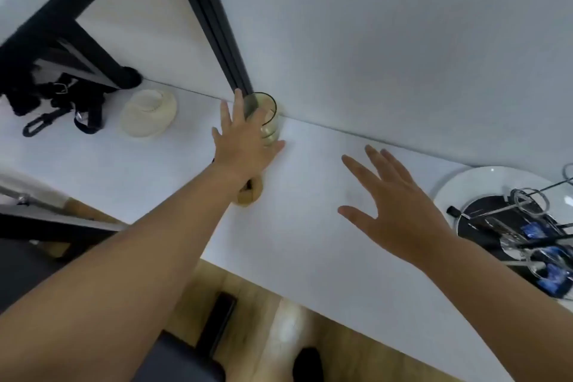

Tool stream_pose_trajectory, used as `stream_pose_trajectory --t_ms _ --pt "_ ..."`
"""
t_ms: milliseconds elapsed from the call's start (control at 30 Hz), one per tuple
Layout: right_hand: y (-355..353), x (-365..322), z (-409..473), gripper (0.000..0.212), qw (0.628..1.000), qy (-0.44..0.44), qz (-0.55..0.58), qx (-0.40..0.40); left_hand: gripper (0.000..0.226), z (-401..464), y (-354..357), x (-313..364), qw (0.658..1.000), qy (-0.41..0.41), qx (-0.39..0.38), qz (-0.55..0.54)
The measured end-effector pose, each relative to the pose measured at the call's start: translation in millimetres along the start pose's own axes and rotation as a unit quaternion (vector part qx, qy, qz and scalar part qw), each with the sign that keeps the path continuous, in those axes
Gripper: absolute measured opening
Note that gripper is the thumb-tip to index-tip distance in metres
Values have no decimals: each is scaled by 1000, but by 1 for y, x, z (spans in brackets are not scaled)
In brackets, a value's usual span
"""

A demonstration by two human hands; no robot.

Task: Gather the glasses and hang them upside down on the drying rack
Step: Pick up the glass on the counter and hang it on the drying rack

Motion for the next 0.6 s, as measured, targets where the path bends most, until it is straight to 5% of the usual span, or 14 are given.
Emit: stream_pose_trajectory --t_ms 367,600 --pt "13 11 15 80 1000 17 26 7 104 37 8 4 991 -28 49 -123" --pt "10 14 5 79 998 31 41 26 89 30 9 4 985 -41 70 -155"
Point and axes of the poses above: each hand's wrist, its own z-axis towards the middle knuckle, its own y-axis out of the palm, x = y × z, the point moved 1 cm from there along z, towards the middle knuckle, and after that the axes turned 7 degrees about -y, right-handed, at the moved point
